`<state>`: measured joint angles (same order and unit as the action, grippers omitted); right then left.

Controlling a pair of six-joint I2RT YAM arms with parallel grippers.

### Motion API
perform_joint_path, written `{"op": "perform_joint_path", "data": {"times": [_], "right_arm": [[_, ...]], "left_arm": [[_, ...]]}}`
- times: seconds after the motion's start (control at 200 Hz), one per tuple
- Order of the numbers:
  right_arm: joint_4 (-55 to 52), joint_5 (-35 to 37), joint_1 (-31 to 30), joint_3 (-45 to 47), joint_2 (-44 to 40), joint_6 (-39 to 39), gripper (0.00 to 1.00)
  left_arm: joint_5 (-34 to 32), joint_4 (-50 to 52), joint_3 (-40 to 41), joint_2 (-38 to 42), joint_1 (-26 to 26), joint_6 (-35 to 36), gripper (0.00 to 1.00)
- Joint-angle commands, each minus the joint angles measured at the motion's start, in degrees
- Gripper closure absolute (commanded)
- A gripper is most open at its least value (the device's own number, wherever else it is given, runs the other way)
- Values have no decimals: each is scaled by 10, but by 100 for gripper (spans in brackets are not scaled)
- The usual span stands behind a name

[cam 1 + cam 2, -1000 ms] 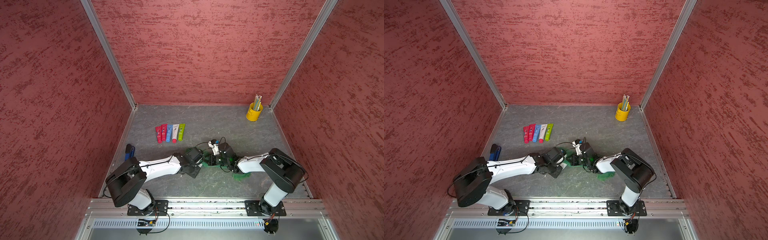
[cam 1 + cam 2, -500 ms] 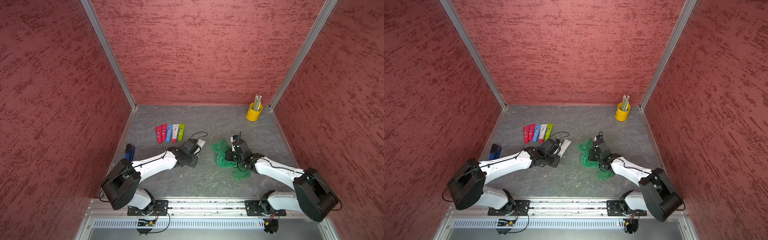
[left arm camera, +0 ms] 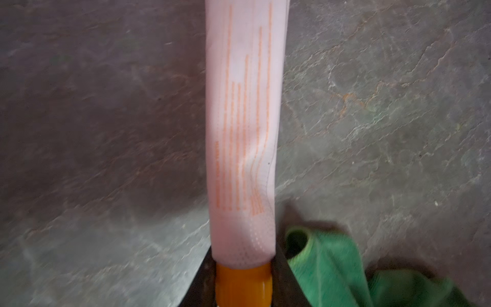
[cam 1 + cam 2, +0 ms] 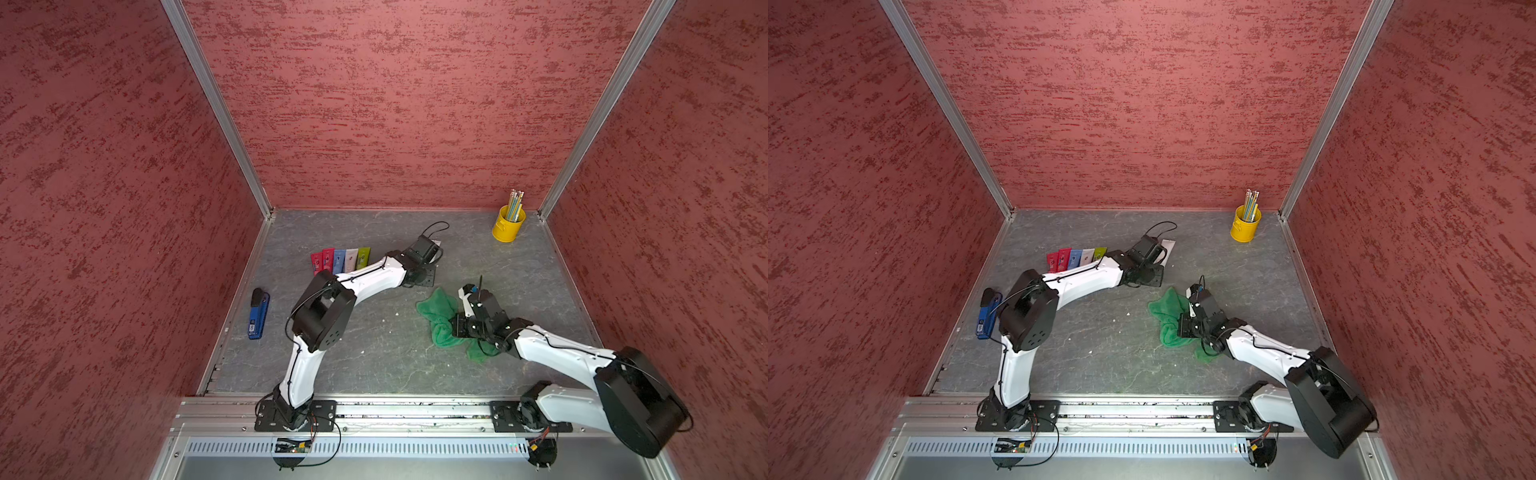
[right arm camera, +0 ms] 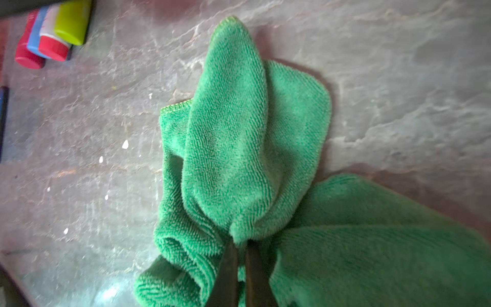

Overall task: Wipe the surface of the toothpaste tube
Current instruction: Place the toothpaste at the center of the board.

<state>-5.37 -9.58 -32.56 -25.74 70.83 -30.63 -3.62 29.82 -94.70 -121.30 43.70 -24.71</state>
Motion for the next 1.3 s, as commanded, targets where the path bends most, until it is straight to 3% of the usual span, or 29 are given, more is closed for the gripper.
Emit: {"op": "perform_joint_path", "data": {"times": [0.0, 0.25, 0.431, 0.621, 0.706, 0.827, 0.927, 1.142, 1.293], "right_arm": [[-21, -59, -19, 20, -20, -3, 100], [-20, -125, -32, 52, -92, -18, 100], [-14, -125, -32, 54, -88, -17, 100], [-3, -124, -32, 64, -85, -19, 100], [-1, -123, -32, 69, -92, -21, 100], [-1, -120, -32, 70, -101, -22, 100], [-4, -115, -32, 62, -100, -22, 99], [37, -137, -33, 31, -98, -25, 96], [48, -150, -33, -3, -73, -6, 95]], "left_arm": [[24, 26, -72, -41, 5, -24, 98], [61, 48, -181, -124, 28, -43, 96], [101, 39, -228, -173, 42, -69, 94], [97, 30, -261, -219, 44, -88, 90], [98, 26, -270, -229, 45, -90, 83], [101, 16, -269, -226, 49, -87, 58], [99, 8, -257, -214, 51, -81, 47], [100, -48, -182, -158, 28, -78, 42], [178, -100, -169, -152, 2, -79, 47]]}}
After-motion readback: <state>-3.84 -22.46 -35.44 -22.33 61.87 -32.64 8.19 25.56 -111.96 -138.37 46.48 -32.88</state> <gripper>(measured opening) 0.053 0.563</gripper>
